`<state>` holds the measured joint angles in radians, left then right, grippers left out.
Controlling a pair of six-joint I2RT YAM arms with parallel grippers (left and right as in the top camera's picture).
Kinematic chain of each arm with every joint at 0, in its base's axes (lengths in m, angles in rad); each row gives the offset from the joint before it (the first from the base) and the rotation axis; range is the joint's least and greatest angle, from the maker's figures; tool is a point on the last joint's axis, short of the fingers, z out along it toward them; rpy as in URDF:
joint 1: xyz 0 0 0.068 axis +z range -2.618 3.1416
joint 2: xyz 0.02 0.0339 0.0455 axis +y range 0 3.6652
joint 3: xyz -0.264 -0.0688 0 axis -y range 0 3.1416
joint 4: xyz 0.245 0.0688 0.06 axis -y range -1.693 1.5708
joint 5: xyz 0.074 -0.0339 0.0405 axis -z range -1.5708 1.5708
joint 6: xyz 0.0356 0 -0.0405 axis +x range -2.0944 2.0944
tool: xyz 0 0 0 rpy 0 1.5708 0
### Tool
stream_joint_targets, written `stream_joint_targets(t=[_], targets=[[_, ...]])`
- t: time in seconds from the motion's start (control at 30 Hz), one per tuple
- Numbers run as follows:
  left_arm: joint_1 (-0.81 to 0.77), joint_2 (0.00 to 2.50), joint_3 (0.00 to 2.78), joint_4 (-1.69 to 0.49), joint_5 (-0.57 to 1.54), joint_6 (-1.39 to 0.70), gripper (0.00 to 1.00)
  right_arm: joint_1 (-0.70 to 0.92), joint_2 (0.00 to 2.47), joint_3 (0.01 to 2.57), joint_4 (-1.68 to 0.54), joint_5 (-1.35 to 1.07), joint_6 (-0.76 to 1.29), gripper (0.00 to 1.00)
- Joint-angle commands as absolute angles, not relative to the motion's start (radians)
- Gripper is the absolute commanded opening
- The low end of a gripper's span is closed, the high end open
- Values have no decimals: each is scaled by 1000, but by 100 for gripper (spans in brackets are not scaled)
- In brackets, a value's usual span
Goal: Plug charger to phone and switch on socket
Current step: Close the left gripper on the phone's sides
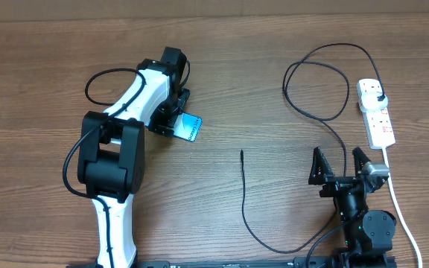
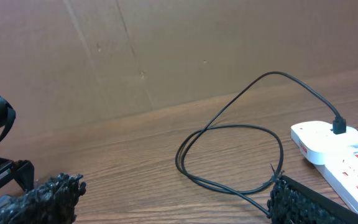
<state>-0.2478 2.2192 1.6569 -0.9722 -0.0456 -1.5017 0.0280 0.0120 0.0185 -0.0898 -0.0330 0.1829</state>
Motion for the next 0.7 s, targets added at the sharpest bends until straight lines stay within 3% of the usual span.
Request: stream_joint_targets(t=[0.0,0.67], targets=[[-236,2270,1605,-941,-27,-1526,100,35,3,8,-84,-20,189,100],[-236,2269,1605,-960,-10,-1489,100,35,3,8,-84,-20,189,100]])
